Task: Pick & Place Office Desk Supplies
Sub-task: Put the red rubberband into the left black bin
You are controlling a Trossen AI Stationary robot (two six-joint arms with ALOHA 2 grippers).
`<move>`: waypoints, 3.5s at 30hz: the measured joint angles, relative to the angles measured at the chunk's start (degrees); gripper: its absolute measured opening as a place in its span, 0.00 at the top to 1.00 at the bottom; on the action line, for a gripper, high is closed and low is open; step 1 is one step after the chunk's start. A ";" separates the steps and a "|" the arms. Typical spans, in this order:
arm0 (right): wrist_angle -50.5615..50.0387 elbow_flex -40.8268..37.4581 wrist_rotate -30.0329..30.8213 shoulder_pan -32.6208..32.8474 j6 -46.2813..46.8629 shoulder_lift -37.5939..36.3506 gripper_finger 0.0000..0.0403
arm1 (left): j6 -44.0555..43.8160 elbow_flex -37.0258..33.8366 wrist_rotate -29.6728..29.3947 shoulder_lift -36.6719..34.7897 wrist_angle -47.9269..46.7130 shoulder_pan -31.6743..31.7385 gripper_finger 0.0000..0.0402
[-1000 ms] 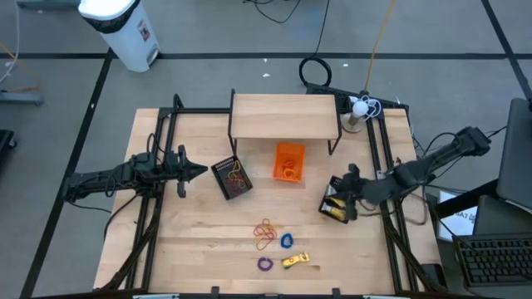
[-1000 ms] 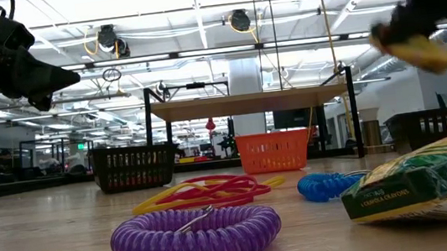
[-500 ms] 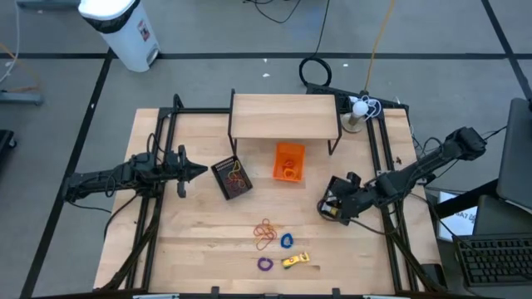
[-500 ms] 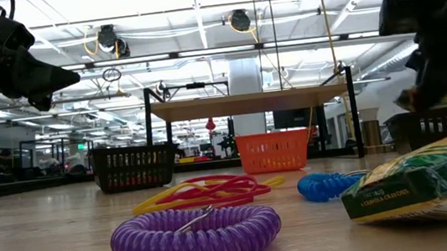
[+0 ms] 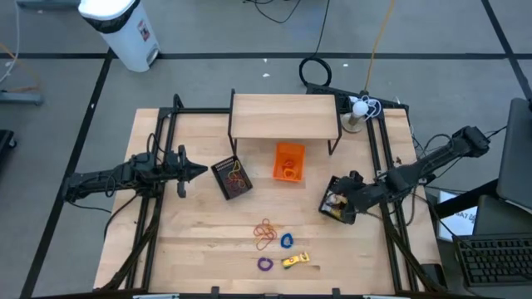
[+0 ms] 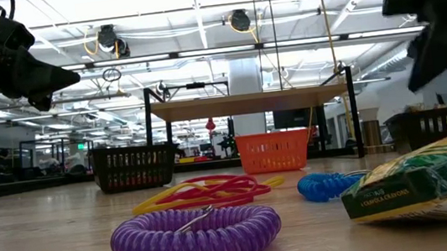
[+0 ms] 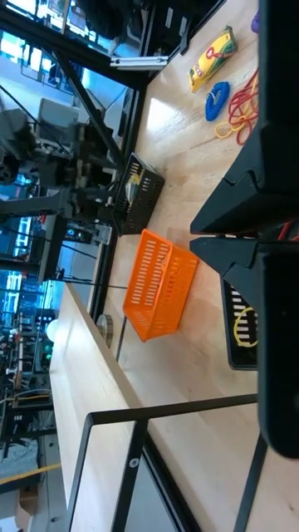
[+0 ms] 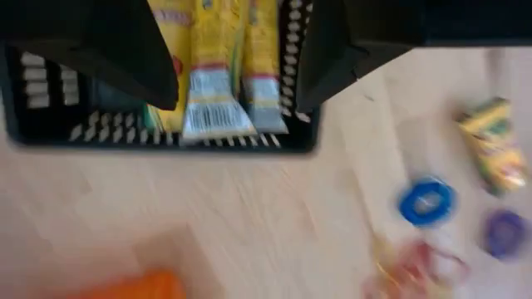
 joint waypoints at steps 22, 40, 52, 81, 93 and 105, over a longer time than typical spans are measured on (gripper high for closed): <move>53.62 -21.61 0.77 -1.42 -44.43 -30.06 0.99 | 0.56 0.00 0.00 0.00 0.00 0.00 0.95; 43.56 -28.68 -5.34 -11.93 -42.56 -47.39 1.00 | 0.61 0.00 -0.02 0.00 0.00 -0.04 0.95; 46.13 -31.55 -5.34 -12.05 -42.87 -47.39 1.00 | -7.78 -0.13 -0.09 3.95 1.51 -0.62 0.95; 43.28 -31.74 -5.61 -11.99 -41.68 -47.31 0.99 | 0.22 43.74 -1.64 95.94 15.81 -22.81 0.70; 43.32 -31.78 -5.61 -11.99 -41.68 -47.33 0.99 | -3.92 53.55 0.27 106.94 3.69 -23.38 0.50; 43.34 -31.79 -5.61 -11.99 -41.67 -47.33 0.99 | -5.28 53.70 -1.54 107.32 3.42 -22.18 0.74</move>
